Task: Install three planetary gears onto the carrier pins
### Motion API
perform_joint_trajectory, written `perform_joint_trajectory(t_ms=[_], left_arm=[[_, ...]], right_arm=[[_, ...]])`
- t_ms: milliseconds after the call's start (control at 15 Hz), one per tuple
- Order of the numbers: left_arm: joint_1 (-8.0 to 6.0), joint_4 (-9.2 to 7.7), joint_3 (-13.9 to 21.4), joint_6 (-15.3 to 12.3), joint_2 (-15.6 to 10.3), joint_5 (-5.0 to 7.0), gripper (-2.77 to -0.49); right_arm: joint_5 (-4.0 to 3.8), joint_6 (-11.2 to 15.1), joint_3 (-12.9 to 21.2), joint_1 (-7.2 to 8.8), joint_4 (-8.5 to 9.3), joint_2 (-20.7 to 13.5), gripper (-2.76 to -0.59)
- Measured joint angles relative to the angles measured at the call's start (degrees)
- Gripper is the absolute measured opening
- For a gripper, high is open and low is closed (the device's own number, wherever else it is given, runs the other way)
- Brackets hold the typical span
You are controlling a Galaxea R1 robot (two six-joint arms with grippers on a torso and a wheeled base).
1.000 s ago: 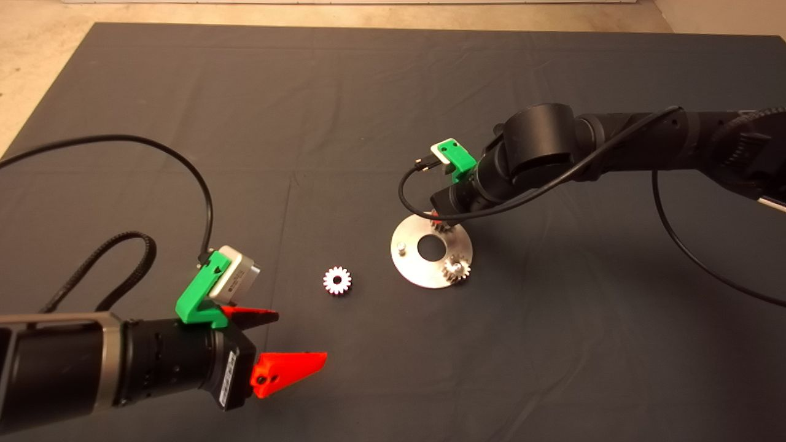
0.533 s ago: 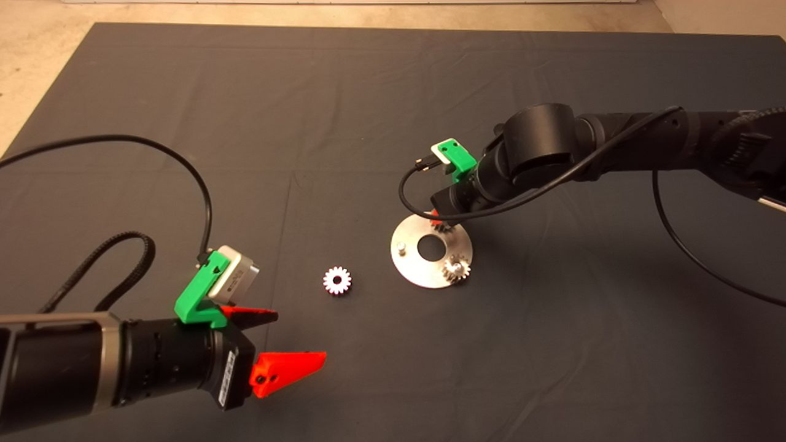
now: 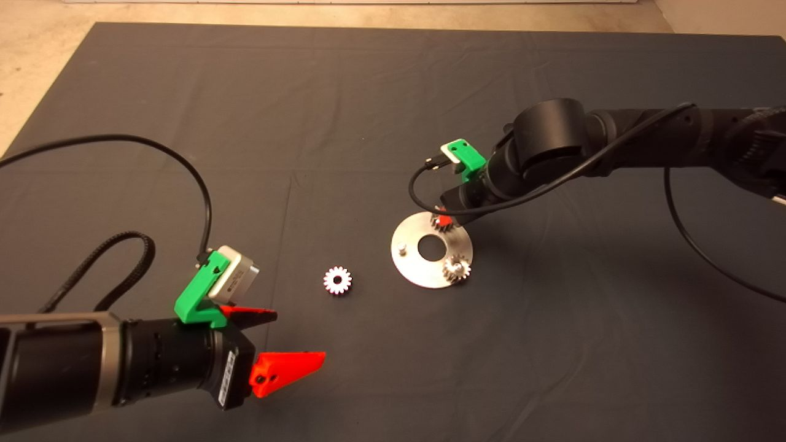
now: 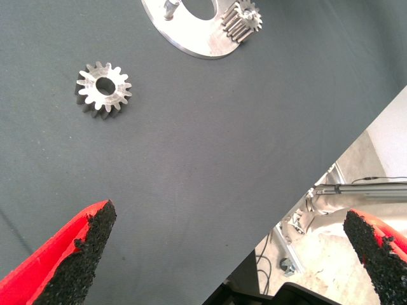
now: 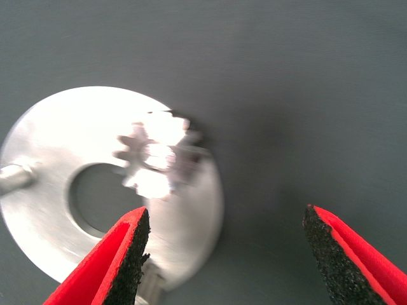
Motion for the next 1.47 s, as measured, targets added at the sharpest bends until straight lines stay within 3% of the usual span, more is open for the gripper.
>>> perform_joint_trajectory(t_ms=[200,333,400,533,600,733,800,933,1000,1067,1133,1200,1267,1333,1400,1467], left_arm=[[0.00,0.00,0.0,1.0,0.0,0.79,-0.64],[0.00,0.00,0.0,1.9,0.2,1.26,-0.64],[0.00,0.00,0.0,2.0,0.4,1.54,-0.64],[0.00,0.00,0.0,2.2,0.4,1.68,-0.64],[0.00,0.00,0.0,2.4,0.4,1.79,-0.64],[-0.30,0.00,0.0,4.1,0.9,3.00,-0.64],[-0.70,0.02,0.0,4.6,1.7,3.88,-0.64],[-1.11,0.04,0.0,5.6,3.6,4.52,-0.64],[-1.08,0.06,0.0,5.8,3.9,5.57,-0.64],[-1.11,0.05,0.0,6.1,4.1,6.82,-0.64],[-1.08,0.04,0.0,6.3,4.7,7.95,-0.64],[-1.11,0.04,0.0,6.4,5.3,7.95,-0.64],[-1.13,0.04,0.0,6.4,5.5,7.85,-0.64],[-1.11,0.09,0.0,6.6,5.6,7.80,-0.64],[-1.11,0.09,0.0,6.7,5.6,7.85,-0.64],[-1.08,0.04,0.0,6.7,5.6,7.94,-0.64]], right_arm=[[-0.81,0.0,4.9,4.45,0.85,-7.7,-1.58],[-2.57,0.0,11.9,5.89,1.27,-13.3,-1.58],[-2.91,0.0,16.2,6.07,1.40,-15.7,-1.58],[-2.82,0.0,27.0,6.29,1.78,-21.3,-1.58],[-2.29,0.0,31.3,6.59,1.67,-25.3,-1.58],[-2.34,0.0,35.3,6.54,0.96,-35.5,-1.58],[-1.76,0.0,36.2,6.04,0.26,-39.3,-1.58],[4.11,-1.0,38.2,2.73,-1.91,-42.6,-1.58],[6.69,-1.5,39.0,0.01,-4.18,-42.9,-1.58],[8.03,-1.6,39.3,-2.93,-6.93,-42.8,-1.58],[9.01,-2.1,39.6,-7.21,-10.73,-42.9,-1.58],[10.40,-2.4,39.7,-10.09,-13.09,-43.1,-1.58],[12.13,-2.7,39.8,-11.59,-14.53,-43.5,-1.58],[13.15,-3.0,40.1,-12.03,-15.24,-43.6,-1.58],[13.96,-3.1,40.4,-12.03,-15.82,-43.6,-1.58],[14.29,-3.1,40.7,-11.86,-16.07,-43.3,-1.58]])
